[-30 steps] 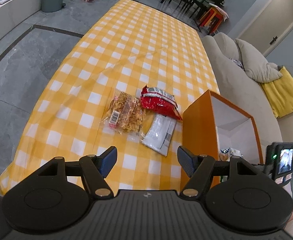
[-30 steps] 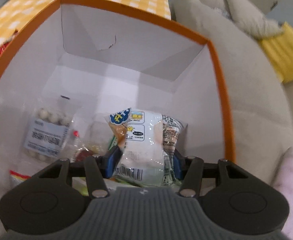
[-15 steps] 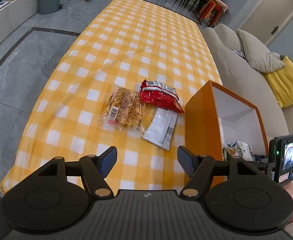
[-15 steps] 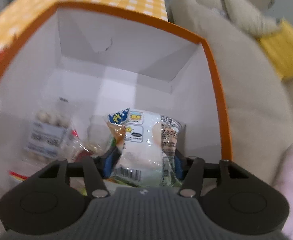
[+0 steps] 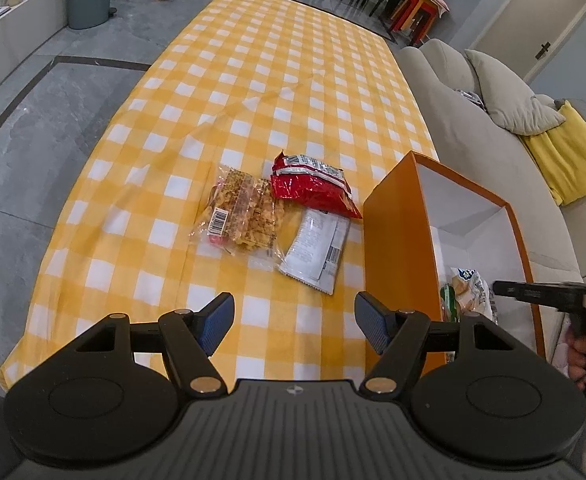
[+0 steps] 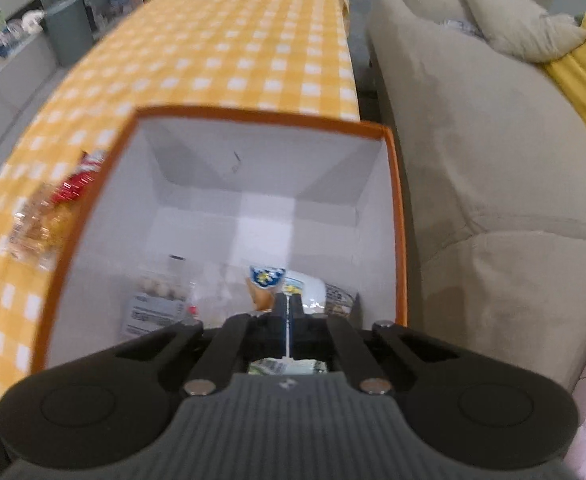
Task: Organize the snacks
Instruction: 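Open the right tool to release the white bag and lift out of the box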
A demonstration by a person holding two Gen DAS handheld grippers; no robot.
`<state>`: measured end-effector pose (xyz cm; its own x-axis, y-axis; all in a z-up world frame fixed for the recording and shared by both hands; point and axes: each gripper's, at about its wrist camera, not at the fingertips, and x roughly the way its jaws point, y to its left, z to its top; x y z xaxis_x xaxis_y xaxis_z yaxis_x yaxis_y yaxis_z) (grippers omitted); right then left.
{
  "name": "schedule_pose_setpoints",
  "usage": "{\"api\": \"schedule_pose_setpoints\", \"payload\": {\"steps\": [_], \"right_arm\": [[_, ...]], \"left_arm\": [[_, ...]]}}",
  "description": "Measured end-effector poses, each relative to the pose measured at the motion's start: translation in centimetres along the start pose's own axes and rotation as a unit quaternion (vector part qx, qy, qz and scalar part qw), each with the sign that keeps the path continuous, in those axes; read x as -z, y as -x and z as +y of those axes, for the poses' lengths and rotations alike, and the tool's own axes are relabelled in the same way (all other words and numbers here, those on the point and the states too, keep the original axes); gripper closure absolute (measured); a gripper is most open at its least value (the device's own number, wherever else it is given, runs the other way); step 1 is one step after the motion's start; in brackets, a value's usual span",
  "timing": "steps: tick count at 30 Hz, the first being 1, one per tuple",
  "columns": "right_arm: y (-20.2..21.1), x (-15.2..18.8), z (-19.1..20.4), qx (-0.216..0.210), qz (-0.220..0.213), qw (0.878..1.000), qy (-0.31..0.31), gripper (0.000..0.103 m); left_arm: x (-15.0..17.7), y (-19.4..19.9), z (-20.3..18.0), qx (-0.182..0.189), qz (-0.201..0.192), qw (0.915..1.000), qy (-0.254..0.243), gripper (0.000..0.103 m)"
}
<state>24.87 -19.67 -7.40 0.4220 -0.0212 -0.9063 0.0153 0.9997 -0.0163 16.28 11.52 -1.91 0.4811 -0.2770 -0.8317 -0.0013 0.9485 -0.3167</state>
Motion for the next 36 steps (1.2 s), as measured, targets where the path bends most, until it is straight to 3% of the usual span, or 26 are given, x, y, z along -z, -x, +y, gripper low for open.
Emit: {"api": "schedule_pose_setpoints", "payload": {"steps": [4, 9, 11, 19, 22, 29, 31, 33, 35, 36], "right_arm": [[-3.1, -0.5, -0.2, 0.001, 0.051, 0.999, 0.002, 0.103], [-5.1, 0.5, 1.0, 0.025, 0.099, 0.992, 0.071, 0.103], [-5.7, 1.1, 1.2, 0.034, 0.113, 0.987, 0.105, 0.103], [-5.7, 0.9, 1.3, 0.053, 0.147, 0.978, 0.140, 0.103], [-4.1, 0.4, 1.3, 0.058, 0.127, 0.982, 0.128, 0.103], [2.1, -0.5, 1.5, 0.018, 0.047, 0.996, 0.067, 0.099], [3.7, -0.7, 1.7, 0.001, 0.028, 0.999, 0.045, 0.092], [4.7, -0.9, 2.4, -0.017, 0.005, 0.999, 0.028, 0.065], [6.2, -0.8, 3.5, -0.026, -0.020, 0.999, 0.026, 0.056], [6.9, -0.7, 4.1, -0.030, -0.030, 0.999, 0.025, 0.045]], "left_arm": [[-0.1, 0.3, 0.4, 0.004, -0.003, 1.0000, 0.007, 0.022], [-0.3, 0.3, 1.3, 0.003, -0.003, 0.9997, 0.023, 0.022], [-0.3, 0.3, 1.6, 0.001, -0.001, 0.9996, 0.028, 0.022], [-0.4, 0.8, 1.7, 0.002, -0.006, 0.9996, 0.027, 0.022], [-0.4, 1.2, 1.4, 0.003, -0.012, 0.9998, 0.018, 0.022], [-0.4, 2.2, 1.5, 0.009, -0.022, 0.9996, 0.017, 0.022], [-0.4, 2.7, 1.6, 0.010, -0.029, 0.9994, 0.018, 0.022], [-0.5, 3.1, 1.9, 0.010, -0.035, 0.9992, 0.019, 0.022], [-0.5, 3.5, 2.3, 0.006, -0.039, 0.9990, 0.020, 0.022], [-0.4, 3.6, 2.5, 0.004, -0.040, 0.9990, 0.019, 0.022]]}}
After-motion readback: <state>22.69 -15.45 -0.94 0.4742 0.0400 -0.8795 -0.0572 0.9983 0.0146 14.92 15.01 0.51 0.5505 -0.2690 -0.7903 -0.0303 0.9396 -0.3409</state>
